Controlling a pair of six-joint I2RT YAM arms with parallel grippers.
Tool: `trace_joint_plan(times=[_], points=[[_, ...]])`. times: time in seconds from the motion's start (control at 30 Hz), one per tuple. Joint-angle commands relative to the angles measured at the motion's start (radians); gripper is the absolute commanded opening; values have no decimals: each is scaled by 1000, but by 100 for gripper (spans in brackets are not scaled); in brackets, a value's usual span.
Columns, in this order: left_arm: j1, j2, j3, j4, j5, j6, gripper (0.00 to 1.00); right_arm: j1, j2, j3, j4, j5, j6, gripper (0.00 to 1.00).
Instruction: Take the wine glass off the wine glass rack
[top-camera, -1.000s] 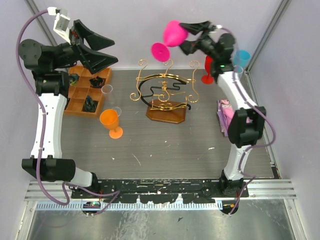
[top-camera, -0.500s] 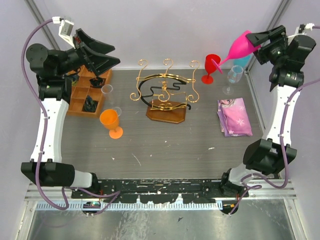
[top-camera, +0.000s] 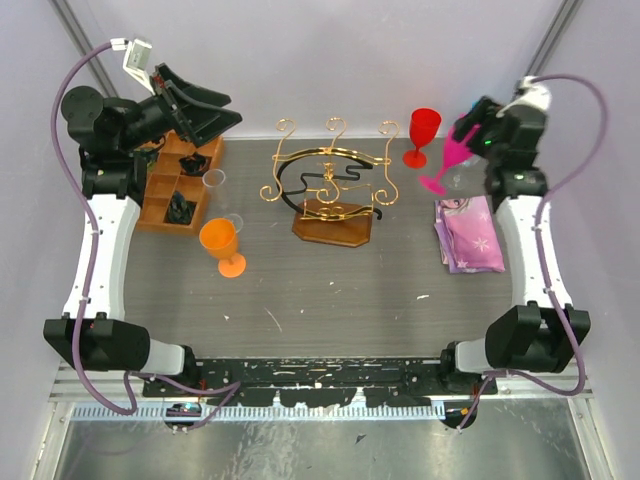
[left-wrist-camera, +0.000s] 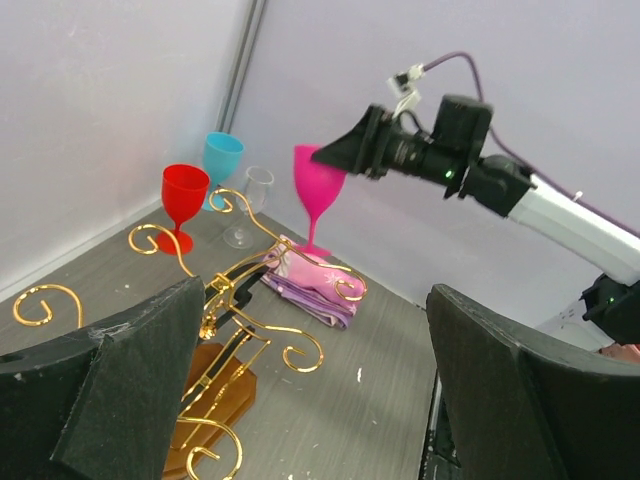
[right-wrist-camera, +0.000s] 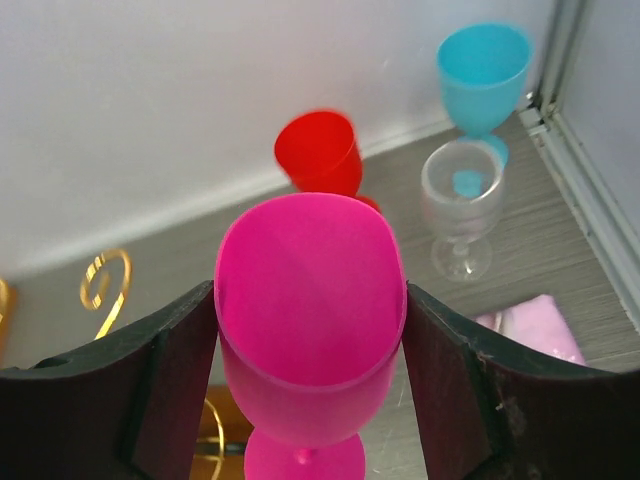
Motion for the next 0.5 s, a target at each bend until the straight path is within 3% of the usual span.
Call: trace_joint_plan(times=[0.0, 0.23, 0.47], points=[[5, -12, 0, -35, -14, 3, 99, 119, -55, -186, 297, 240, -186, 64], [5, -45, -27, -80, -39, 23, 99, 178, -79, -480, 686, 366, -261, 61], [5, -62, -59, -90, -59, 17, 99, 255, -14, -570, 888, 427, -368, 59]])
